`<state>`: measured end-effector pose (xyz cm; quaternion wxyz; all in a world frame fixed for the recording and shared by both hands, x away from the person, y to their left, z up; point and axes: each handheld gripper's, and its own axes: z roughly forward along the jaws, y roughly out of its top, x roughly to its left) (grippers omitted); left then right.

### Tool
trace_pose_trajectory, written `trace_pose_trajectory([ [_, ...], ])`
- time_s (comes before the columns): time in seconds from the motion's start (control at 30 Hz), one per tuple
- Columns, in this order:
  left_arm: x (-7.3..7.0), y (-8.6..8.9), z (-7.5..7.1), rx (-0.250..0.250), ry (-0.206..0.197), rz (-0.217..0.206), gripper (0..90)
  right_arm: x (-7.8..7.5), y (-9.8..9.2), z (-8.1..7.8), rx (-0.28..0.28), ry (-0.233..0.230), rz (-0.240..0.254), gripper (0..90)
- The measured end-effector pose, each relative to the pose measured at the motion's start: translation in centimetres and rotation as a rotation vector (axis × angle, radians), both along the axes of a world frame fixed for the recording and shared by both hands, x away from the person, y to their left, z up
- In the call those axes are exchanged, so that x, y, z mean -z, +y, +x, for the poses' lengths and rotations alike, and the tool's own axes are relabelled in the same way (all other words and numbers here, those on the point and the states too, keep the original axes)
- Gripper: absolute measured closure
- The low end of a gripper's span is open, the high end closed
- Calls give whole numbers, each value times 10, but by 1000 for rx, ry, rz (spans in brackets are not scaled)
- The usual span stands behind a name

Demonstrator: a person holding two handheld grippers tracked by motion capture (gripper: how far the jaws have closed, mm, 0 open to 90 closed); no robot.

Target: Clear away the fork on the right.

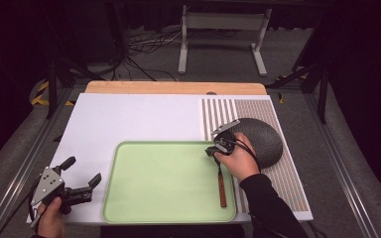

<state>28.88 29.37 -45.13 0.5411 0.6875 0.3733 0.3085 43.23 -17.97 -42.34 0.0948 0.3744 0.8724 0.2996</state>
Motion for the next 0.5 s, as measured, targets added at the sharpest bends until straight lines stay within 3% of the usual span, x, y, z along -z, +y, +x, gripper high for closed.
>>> trace_pose_trajectory([
  [0.1, 0, 0, 0, 0, 0, 0, 1, -8, 1, -3, -10, -18, 38, 672],
  [0.27, 0, 0, 0, 0, 0, 0, 1, -18, 1, -8, -60, -86, 114, 354],
  [0.3, 0, 0, 0, 0, 0, 0, 1, -18, 1, -8, -60, -86, 114, 354],
  [0.33, 0, -1, 0, -1, 2, 2, 1, -22, 0, -10, -81, -112, 137, 278],
  [0.5, 0, 0, 0, -1, 3, 2, 1, -31, -4, -16, -107, -156, 161, 213],
])
